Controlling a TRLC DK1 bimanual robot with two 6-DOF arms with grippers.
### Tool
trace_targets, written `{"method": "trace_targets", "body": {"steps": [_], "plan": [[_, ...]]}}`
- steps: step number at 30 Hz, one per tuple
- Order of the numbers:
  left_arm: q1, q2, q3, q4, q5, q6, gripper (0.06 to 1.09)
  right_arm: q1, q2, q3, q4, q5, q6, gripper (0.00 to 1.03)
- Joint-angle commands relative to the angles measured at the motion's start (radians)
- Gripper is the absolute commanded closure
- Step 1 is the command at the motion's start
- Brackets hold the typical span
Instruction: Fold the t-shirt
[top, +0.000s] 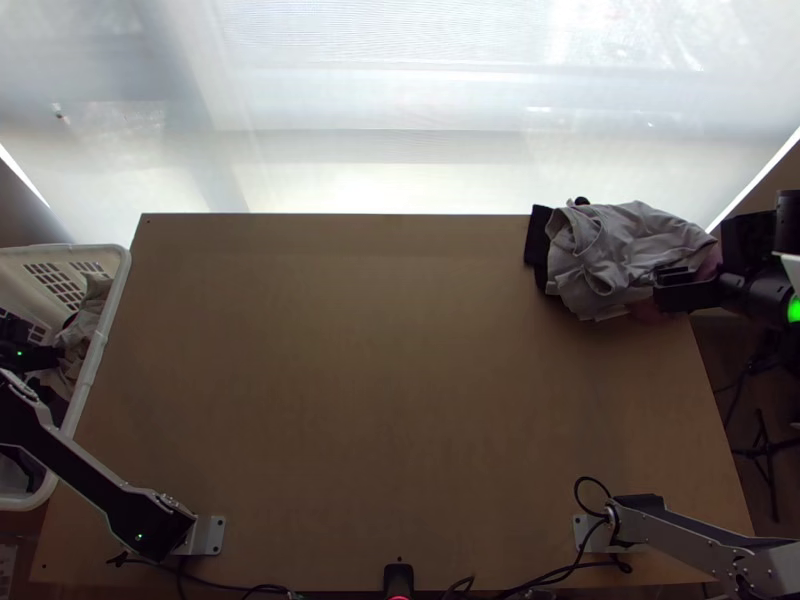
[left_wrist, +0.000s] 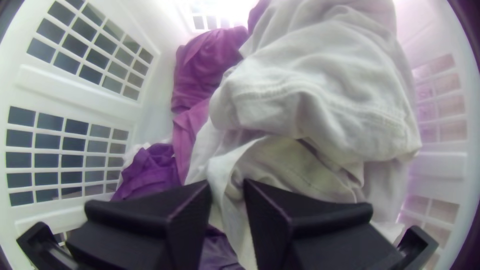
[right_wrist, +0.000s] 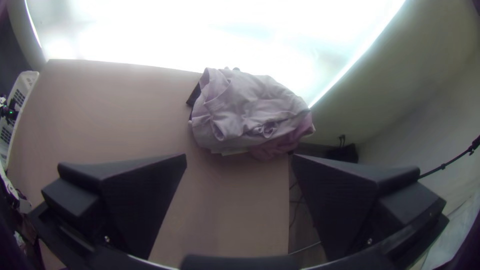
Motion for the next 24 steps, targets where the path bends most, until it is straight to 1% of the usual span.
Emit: {"method": "trace_targets", "body": {"steps": [1,2,4,5,7,8,12,13,15,17,19,21,22,24], "plan": [[0.002,-0.032,0.003,-0.043,0.015,-0.069,1.0,0.001,0.007,-0.001,0.0,0.0,-0.001,0.05],[0.0,-0.07,0.003,-0.096,0.055,-0.083,1.05,0.001,0.008,-0.001,0.0,0.0,-0.001,0.05],[-0.001,-0.145,-0.003,-0.209,0.121,-0.077,1.05,0.001,0.012,-0.001,0.0,0.0,-0.001,0.05],[-0.001,-0.19,-0.008,-0.246,0.139,-0.077,1.05,0.001,0.013,0.001,0.0,0.0,0.001,0.05],[0.002,-0.303,-0.01,-0.306,0.199,-0.128,1.05,0.002,0.015,0.001,0.0,0.0,0.001,0.05],[0.002,-0.371,-0.01,-0.355,0.25,-0.135,1.05,0.004,0.013,0.001,0.0,0.0,0.001,0.05],[-0.042,-0.69,-0.03,-0.524,0.386,-0.151,1.05,0.019,0.013,-0.012,0.0,-0.001,0.003,0.05],[-0.073,-0.774,-0.039,-0.551,0.409,-0.165,1.05,0.03,0.013,-0.018,0.0,0.0,0.001,0.05],[-0.164,-0.955,-0.082,-0.559,0.431,-0.189,1.05,0.038,0.013,-0.029,0.0,-0.001,0.001,0.05],[-0.302,-1.098,-0.091,-0.56,0.434,-0.24,1.05,0.044,0.007,-0.053,0.0,0.0,0.001,0.05],[-0.49,-1.195,-0.095,-0.56,0.432,-0.296,1.05,0.042,-0.005,-0.098,0.0,0.0,0.004,0.05],[-0.736,-1.241,-0.099,-0.559,0.432,-0.41,1.05,0.041,-0.024,-0.145,0.0,0.0,0.006,0.05],[-0.863,-1.251,-0.1,-0.556,0.432,-0.484,1.05,0.041,-0.036,-0.171,0.0,0.0,0.01,0.05],[-1.13,-1.248,-0.103,-0.536,0.419,-0.594,1.05,0.036,-0.067,-0.229,0.002,0.0,0.009,0.05]]}}
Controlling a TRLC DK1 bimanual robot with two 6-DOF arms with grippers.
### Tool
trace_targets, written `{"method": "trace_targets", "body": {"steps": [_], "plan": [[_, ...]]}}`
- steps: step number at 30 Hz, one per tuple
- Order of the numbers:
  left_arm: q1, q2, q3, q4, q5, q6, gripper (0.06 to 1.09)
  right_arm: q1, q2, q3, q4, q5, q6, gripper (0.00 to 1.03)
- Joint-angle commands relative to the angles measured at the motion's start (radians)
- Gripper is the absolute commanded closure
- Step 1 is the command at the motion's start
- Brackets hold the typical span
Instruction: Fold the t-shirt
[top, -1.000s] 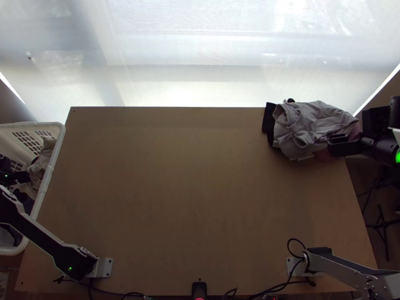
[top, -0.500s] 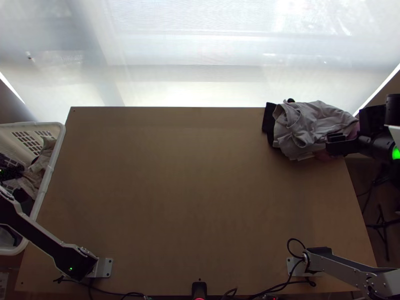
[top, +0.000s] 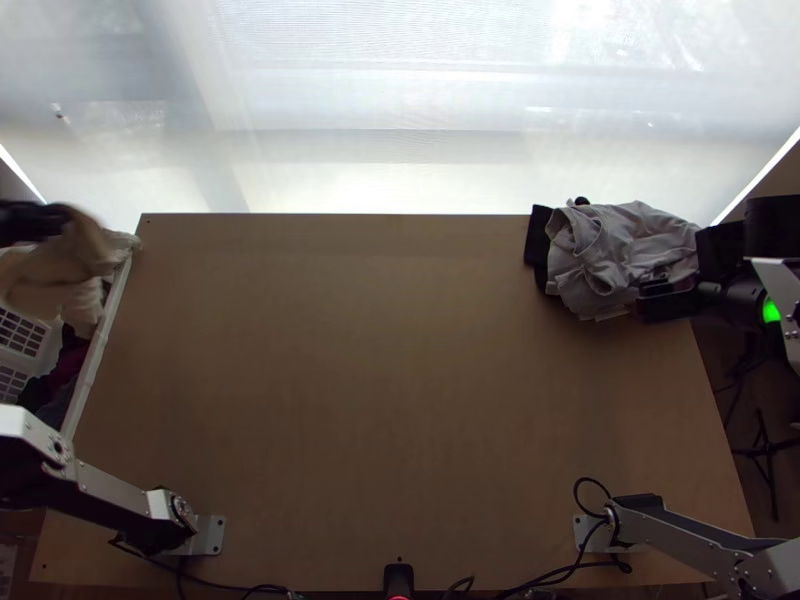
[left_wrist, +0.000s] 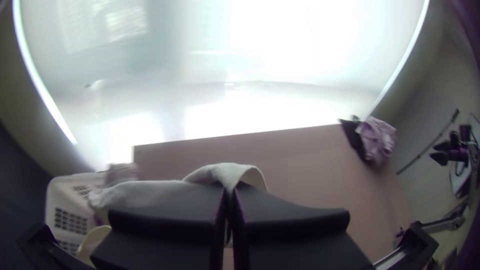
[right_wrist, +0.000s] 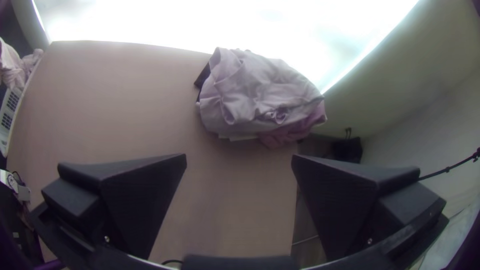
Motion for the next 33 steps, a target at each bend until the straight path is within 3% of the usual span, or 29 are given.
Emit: {"method": "trace_targets", "body": {"steps": [1,6,11,17,18,19,20,21,29,33], "plan": [[-0.765,-0.199,-0.039,0.029,-0.018,-0.325,1.05,-0.008,-0.074,-0.159,0.001,0.0,0.007,0.05],[-1.257,-0.073,-0.04,0.182,-0.219,-0.383,1.05,-0.112,-0.18,-0.286,0.004,0.0,-0.002,0.05],[-1.492,0.136,0.081,0.283,-0.248,-0.395,1.05,-0.298,-0.272,-0.392,0.01,0.0,-0.039,0.05],[-1.682,0.289,0.128,0.447,-0.285,-0.391,1.05,-0.347,-0.347,-0.458,0.023,0.0,-0.002,0.05],[-1.695,0.308,0.13,0.481,-0.308,-0.394,0.96,-0.362,-0.351,-0.469,0.024,0.0,-0.002,0.05],[-1.705,0.323,0.131,0.504,-0.329,-0.395,0.66,-0.375,-0.354,-0.475,0.026,0.0,-0.002,0.05],[-1.71,0.338,0.133,0.522,-0.341,-0.394,0.23,-0.392,-0.356,-0.476,0.03,0.0,-0.002,0.05],[-1.713,0.345,0.135,0.536,-0.36,-0.394,0.09,-0.407,-0.356,-0.478,0.04,0.0,-0.002,0.05],[-1.583,0.203,0.087,0.504,-0.401,-0.394,0.1,-0.396,-0.351,-0.511,0.066,-0.009,0.013,0.05],[-1.397,0.052,0.043,0.404,-0.401,-0.345,0.11,-0.292,-0.345,-0.534,0.066,-0.084,0.047,0.05]]}}
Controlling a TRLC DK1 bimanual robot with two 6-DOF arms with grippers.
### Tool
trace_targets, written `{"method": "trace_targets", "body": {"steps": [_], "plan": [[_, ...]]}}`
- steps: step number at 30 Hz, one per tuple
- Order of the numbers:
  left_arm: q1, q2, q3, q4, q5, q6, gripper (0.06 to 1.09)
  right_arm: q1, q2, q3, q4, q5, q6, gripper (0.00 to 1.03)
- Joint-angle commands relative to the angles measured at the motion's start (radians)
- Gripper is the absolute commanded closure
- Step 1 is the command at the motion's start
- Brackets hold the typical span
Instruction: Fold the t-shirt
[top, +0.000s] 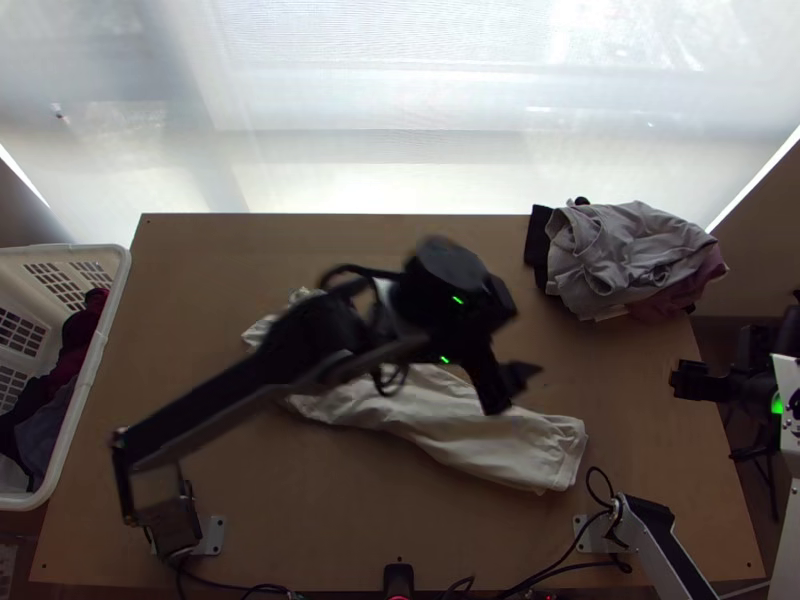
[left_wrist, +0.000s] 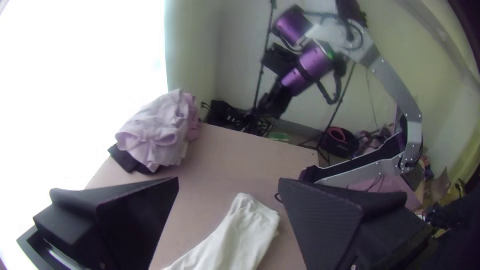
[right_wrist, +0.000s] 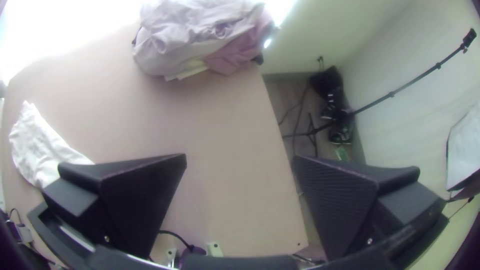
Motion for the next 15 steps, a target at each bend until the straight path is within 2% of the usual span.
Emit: {"method": "trace_targets", "body": {"steps": [1,4,5,7,11,13,15], "plan": [[0.266,-0.184,-0.052,-0.149,-0.02,0.072,0.11,0.118,0.007,-0.045,0.005,-0.118,0.036,0.05],[0.526,-0.224,-0.115,-0.349,-0.005,0.156,0.11,0.195,0.053,-0.028,0.001,-0.282,0.052,0.05],[0.623,-0.22,-0.159,-0.419,0.024,0.199,0.11,0.229,0.073,-0.019,-0.007,-0.318,0.052,0.05],[0.773,-0.206,-0.274,-0.564,0.041,0.328,0.11,0.33,0.111,0.001,-0.018,-0.333,0.046,0.05],[1.04,-0.21,-0.544,-0.505,0.032,0.411,0.14,0.464,0.18,0.052,-0.033,-0.331,0.029,0.05],[1.114,-0.189,-0.621,-0.493,0.031,0.433,0.19,0.49,0.203,0.081,-0.035,-0.331,0.027,0.05],[1.155,-0.177,-0.698,-0.49,0.031,0.454,0.2,0.5,0.22,0.096,-0.035,-0.331,0.026,0.05]]}}
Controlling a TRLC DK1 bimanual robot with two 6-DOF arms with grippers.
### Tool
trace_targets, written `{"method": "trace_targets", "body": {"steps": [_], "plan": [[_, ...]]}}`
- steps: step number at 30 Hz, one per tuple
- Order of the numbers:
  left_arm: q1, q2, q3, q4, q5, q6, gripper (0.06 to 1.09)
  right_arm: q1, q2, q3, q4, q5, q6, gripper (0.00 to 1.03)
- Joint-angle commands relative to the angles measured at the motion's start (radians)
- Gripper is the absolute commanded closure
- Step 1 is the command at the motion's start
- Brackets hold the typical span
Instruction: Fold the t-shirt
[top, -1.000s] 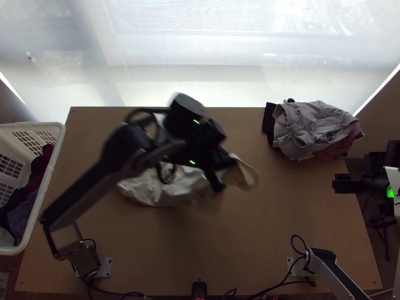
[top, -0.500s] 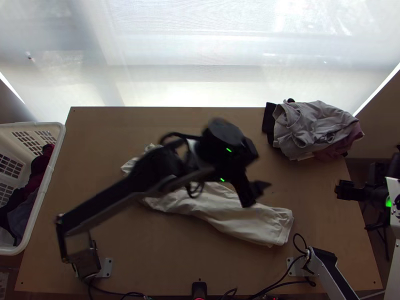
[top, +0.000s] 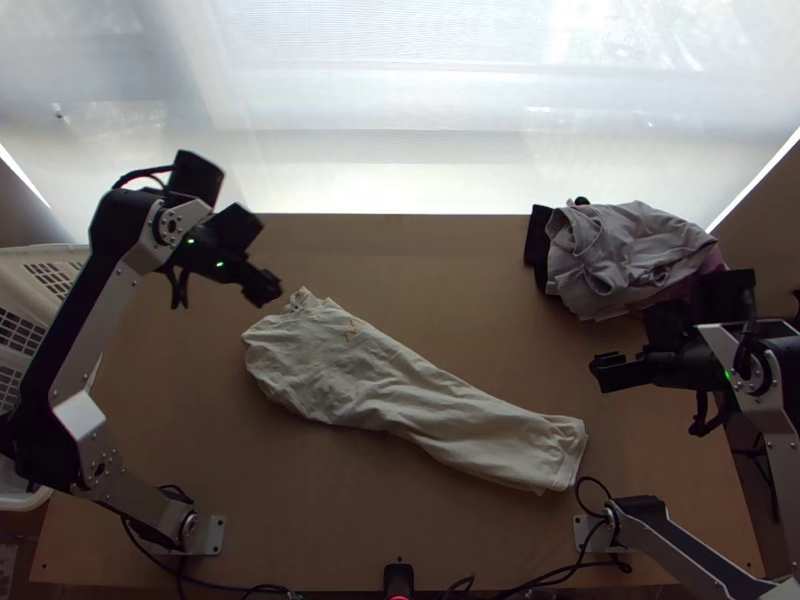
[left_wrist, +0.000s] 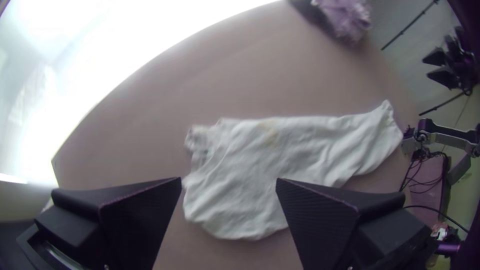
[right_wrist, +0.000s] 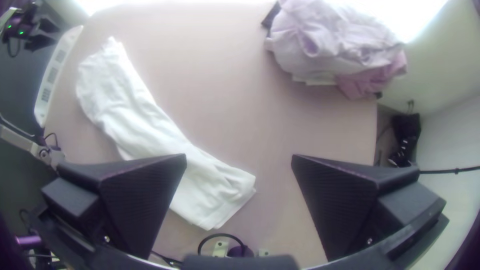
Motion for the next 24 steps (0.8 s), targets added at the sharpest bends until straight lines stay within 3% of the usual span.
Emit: {"method": "trace_targets", "body": {"steps": [1,11,17,24], "plan": [[0.317,0.014,-0.309,-0.038,0.005,0.112,0.19,0.13,0.083,0.069,-0.013,-0.035,-0.009,0.05],[0.405,0.016,-0.567,0.126,-0.047,0.138,0.15,0.129,0.057,0.087,-0.029,-0.035,-0.016,0.05],[0.363,0.025,-0.622,0.198,0.033,0.097,0.15,0.127,0.045,0.086,-0.033,-0.033,-0.019,0.05],[0.354,0.054,-0.599,0.224,0.198,0.019,0.15,0.127,0.026,0.071,-0.035,-0.033,-0.023,0.05]]}}
